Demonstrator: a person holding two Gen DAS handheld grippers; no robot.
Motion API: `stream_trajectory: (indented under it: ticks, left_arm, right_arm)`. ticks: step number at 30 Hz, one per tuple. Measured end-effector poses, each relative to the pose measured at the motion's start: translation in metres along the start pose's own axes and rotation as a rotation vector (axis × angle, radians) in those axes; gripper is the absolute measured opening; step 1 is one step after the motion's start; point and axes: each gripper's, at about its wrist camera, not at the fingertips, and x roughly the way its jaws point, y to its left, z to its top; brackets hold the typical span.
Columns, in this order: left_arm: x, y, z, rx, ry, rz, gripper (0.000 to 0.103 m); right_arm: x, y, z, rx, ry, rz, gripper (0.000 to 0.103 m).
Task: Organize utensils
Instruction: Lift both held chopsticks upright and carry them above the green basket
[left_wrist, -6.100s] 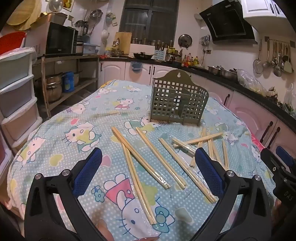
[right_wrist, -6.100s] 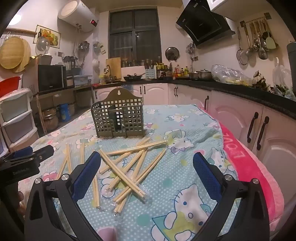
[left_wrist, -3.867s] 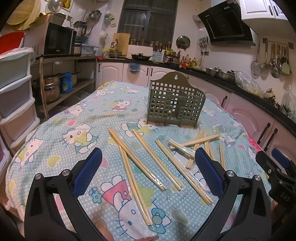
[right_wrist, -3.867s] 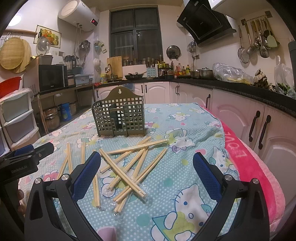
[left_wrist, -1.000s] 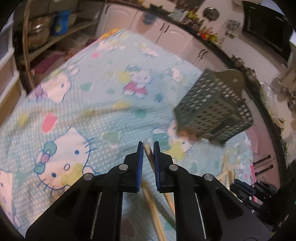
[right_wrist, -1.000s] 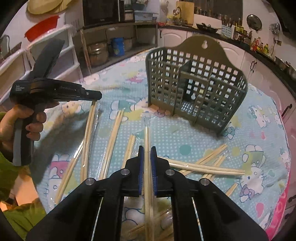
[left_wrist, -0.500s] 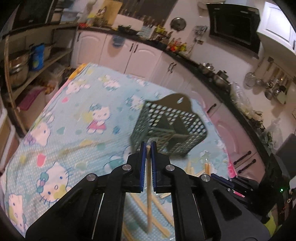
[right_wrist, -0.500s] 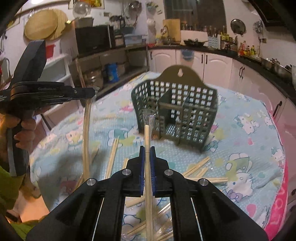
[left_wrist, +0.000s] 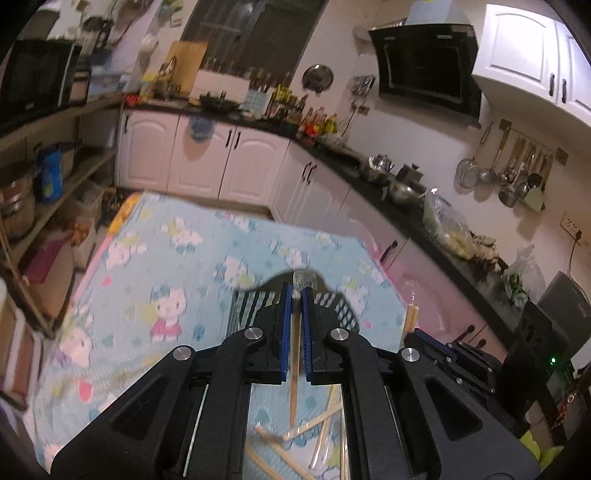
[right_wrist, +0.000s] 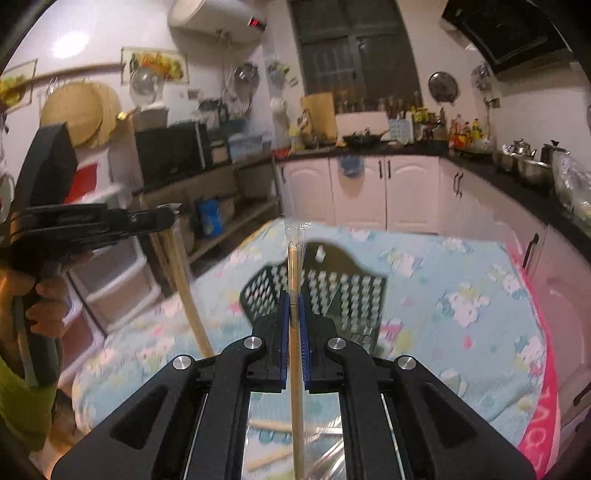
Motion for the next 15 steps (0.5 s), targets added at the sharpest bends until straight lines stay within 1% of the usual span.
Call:
stream_trajectory:
  ticks: [4, 7, 11, 15]
  left_arm:
    - [0.001, -0.008, 0.024, 0.033, -0.032, 0.008, 0.001]
    - [0.006, -0.012, 0.037, 0.051, -0.046, 0.02, 0.001]
    - [0.013, -0.014, 0.054, 0.06, -0.076, 0.043, 0.001]
    - [0.02, -0.016, 0.069, 0.078, -0.118, 0.075, 0.001]
  right_arm:
    - [0.001, -0.009, 0.026, 0.009, -0.061, -0.02, 0.006]
    - [0.003, -0.013, 0.043, 0.005, -0.106, -0.029, 0.006]
    - [0.012, -0.02, 0.064, 0.0, -0.14, -0.035, 0.006]
    - [0.022, -0.022, 0.077, -0.004, -0.176, -0.047, 0.006]
